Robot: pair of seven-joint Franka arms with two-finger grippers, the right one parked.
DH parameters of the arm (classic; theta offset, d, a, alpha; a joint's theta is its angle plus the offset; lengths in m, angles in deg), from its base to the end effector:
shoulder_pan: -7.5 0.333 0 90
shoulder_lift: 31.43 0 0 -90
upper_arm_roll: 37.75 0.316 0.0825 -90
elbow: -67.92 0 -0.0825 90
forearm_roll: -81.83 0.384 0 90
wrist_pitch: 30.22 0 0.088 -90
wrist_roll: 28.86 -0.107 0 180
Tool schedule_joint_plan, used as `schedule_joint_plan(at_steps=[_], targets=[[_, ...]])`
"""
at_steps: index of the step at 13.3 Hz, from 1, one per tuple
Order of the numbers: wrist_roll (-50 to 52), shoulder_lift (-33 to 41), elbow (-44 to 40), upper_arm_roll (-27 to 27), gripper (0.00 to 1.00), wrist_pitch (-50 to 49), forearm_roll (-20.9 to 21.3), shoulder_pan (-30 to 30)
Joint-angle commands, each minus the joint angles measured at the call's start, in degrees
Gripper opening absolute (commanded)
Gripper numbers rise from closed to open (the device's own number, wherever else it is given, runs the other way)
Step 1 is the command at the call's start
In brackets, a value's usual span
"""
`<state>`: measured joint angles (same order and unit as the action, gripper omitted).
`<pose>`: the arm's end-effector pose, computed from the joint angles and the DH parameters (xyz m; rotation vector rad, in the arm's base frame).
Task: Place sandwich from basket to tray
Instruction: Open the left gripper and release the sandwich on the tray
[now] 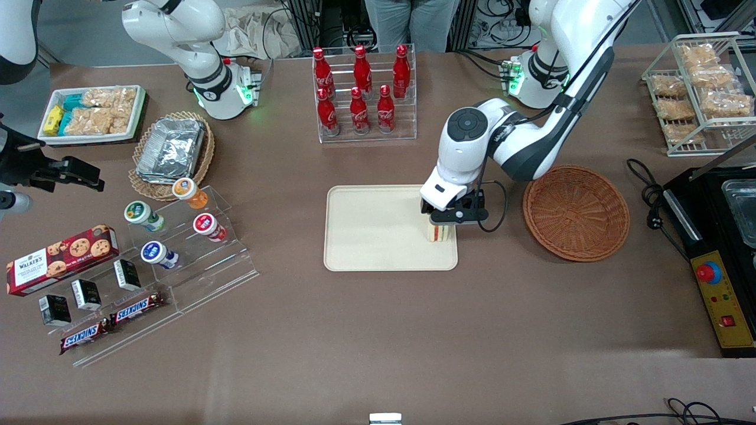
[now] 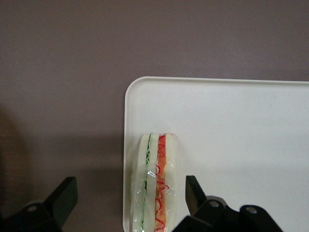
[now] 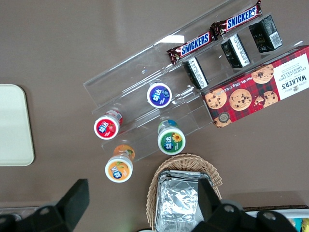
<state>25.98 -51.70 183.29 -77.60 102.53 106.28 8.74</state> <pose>0.4838 -0.3562 0.3189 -3.1122 -0.0539 -0.1686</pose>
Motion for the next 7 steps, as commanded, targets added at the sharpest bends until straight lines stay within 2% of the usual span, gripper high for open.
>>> schedule_joint_plan(at_steps=[1, 7], targets=[[-1.30, 0.23, -4.78, -0.67, 0.99, -6.78, -3.16, 0.16], [-10.18, 0.32, -16.48, -0.23, 0.99, -21.19, -10.99, 1.74]])
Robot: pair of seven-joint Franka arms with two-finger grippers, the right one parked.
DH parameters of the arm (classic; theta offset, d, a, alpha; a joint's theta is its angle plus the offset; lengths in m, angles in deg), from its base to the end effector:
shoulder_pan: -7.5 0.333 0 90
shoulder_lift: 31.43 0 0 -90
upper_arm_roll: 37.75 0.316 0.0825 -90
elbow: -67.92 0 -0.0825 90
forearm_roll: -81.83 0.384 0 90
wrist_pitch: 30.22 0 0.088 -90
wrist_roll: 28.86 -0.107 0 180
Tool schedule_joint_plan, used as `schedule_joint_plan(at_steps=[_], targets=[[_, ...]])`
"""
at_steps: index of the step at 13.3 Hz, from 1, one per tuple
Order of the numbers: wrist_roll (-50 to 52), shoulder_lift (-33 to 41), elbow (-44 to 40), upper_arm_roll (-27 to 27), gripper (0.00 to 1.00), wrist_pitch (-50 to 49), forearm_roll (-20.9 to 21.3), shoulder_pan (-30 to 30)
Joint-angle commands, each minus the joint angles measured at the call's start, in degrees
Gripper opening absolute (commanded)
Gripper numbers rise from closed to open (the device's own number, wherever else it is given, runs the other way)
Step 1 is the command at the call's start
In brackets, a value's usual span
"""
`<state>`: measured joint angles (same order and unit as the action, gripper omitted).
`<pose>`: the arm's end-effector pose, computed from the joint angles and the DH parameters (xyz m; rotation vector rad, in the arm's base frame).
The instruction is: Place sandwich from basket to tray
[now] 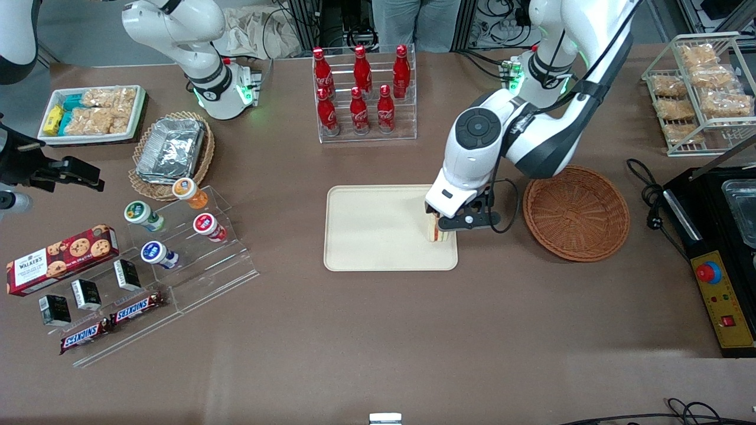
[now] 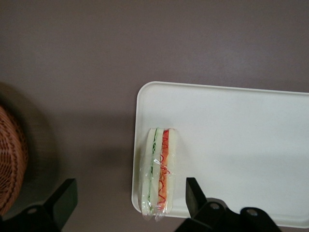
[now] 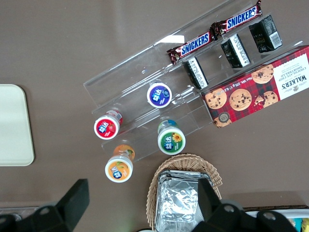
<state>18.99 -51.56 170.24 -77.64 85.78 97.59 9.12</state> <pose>0.5225 -0.3495 0.3940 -3.1087 -0.1092 0.0004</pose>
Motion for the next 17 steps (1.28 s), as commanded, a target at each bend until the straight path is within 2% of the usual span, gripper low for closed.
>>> schedule_joint_plan(at_steps=[1, 6, 11, 14, 17], targets=[[-3.19, 0.53, -4.05, -0.28, 0.99, -6.38, -2.48, 1.88], [-2.67, 1.85, -7.04, -0.28, 0.99, -9.47, -2.92, 3.55], [-6.51, 3.96, -10.46, 0.42, 0.99, -14.29, -6.34, 6.28], [-14.41, 5.53, -13.80, 8.22, 0.99, -18.52, -12.13, 5.06], [-20.22, 9.40, -13.55, 15.43, 0.99, -20.62, -15.83, 4.53]])
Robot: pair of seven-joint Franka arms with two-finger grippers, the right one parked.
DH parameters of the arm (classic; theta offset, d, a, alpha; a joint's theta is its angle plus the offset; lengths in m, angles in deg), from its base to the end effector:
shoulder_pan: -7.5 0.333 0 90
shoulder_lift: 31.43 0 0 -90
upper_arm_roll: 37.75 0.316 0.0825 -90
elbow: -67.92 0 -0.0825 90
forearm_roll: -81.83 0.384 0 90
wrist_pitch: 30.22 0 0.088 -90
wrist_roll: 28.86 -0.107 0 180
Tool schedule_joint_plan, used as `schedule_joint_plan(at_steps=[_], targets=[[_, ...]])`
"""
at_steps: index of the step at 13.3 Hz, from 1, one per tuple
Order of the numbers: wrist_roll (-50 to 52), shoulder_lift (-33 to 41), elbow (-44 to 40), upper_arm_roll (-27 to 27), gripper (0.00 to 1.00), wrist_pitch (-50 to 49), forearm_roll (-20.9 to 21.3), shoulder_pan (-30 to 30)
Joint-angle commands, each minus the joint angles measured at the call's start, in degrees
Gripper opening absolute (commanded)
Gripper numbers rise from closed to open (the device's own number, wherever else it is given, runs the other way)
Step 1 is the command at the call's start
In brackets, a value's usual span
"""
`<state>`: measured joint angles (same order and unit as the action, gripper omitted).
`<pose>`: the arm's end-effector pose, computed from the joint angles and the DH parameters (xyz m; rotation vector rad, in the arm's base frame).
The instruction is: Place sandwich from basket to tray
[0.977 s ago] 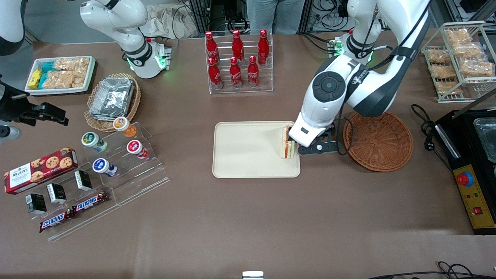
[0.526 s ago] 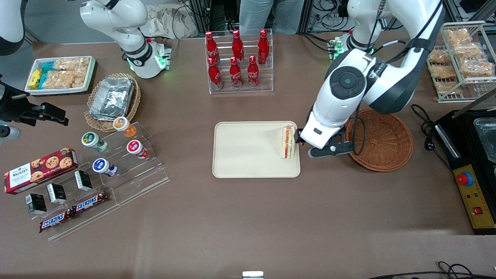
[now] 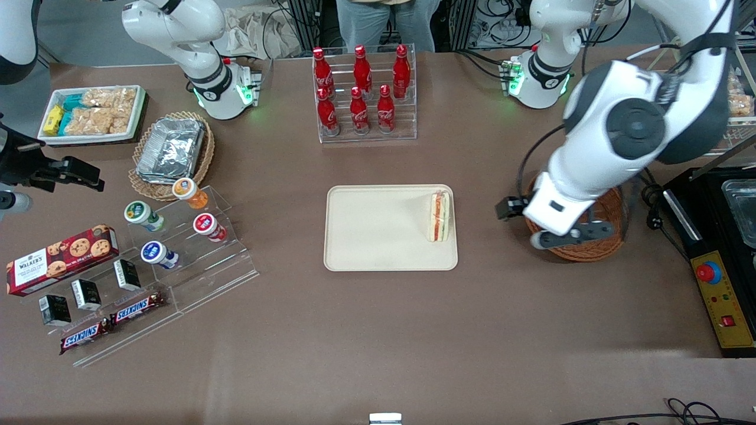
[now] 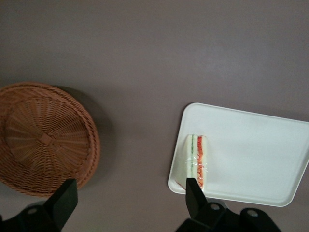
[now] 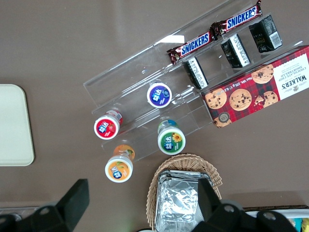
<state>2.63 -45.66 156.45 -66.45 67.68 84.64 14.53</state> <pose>0.5922 -0.1980 0.5173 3.0890 0.2680 -0.1241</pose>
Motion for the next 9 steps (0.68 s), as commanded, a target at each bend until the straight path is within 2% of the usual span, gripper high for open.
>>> schedule_joint_plan(at_steps=[1, 3, 5, 9], targets=[[-6.42, 4.82, 0.33, 6.44, 0.99, -3.84, -3.33, -0.88], [-10.29, 7.80, 0.51, 13.02, 0.99, -6.57, -3.68, -2.72], [-11.01, 10.44, 0.60, 17.35, 0.99, -7.98, -5.08, -4.04], [-12.33, 17.65, 7.09, 19.81, 0.99, -6.94, -7.01, -5.45]])
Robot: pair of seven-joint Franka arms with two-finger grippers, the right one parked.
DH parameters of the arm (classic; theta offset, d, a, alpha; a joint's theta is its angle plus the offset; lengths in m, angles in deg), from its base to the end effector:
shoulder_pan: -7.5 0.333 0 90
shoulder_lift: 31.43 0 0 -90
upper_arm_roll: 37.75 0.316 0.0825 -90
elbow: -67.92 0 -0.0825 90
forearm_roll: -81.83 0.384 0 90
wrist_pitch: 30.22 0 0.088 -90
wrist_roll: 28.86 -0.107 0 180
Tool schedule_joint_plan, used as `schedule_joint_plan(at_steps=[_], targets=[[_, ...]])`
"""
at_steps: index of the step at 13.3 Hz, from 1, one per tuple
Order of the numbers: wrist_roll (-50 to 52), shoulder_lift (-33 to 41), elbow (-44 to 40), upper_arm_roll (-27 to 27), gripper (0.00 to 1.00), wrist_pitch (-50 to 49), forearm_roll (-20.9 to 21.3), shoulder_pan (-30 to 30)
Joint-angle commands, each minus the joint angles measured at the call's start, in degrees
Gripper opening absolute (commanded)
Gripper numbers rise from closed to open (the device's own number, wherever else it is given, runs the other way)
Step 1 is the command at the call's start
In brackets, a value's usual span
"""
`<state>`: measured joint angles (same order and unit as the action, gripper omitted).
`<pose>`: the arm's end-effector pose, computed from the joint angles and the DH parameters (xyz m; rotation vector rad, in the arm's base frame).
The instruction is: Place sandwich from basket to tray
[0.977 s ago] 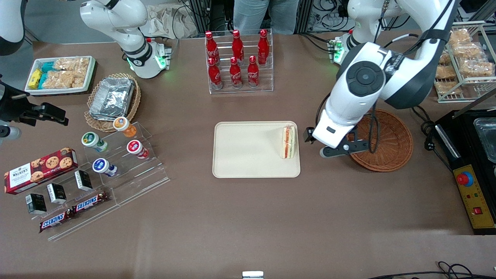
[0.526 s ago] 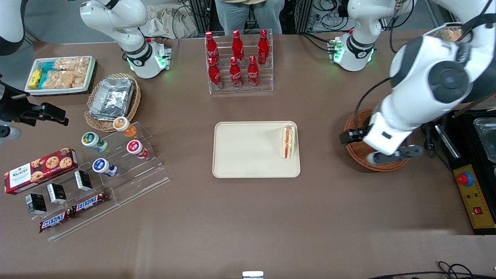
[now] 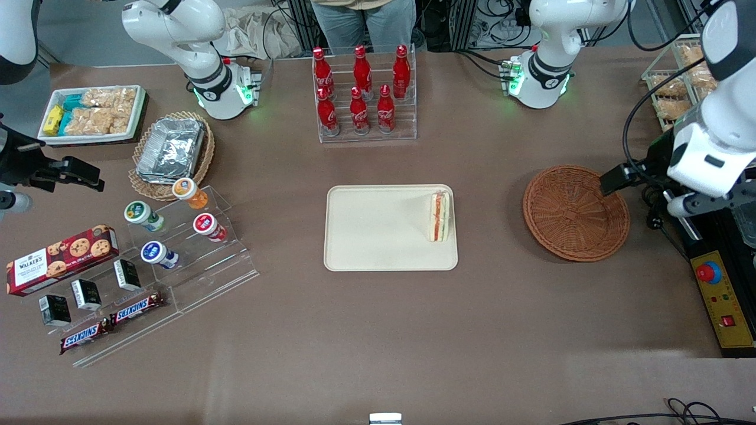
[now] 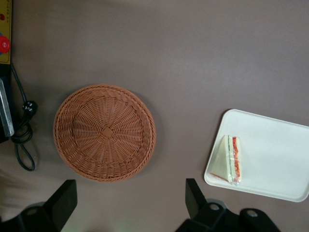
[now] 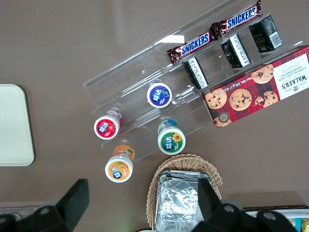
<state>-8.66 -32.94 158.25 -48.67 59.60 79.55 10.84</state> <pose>0.5560 -0.0769 0.6072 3.0868 0.3422 -0.0691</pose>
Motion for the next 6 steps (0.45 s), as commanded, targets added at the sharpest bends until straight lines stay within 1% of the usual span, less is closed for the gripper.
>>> schedule_joint_plan(at_steps=[1, 2, 6], targets=[[-1.04, 5.81, 5.56, 3.78, 0.99, 1.24, -2.54, -3.42], [-1.13, 5.90, 5.56, 5.19, 0.99, 1.15, -2.81, -4.13], [-2.36, 5.55, 4.95, 5.29, 0.99, 0.63, -2.72, -4.14]])
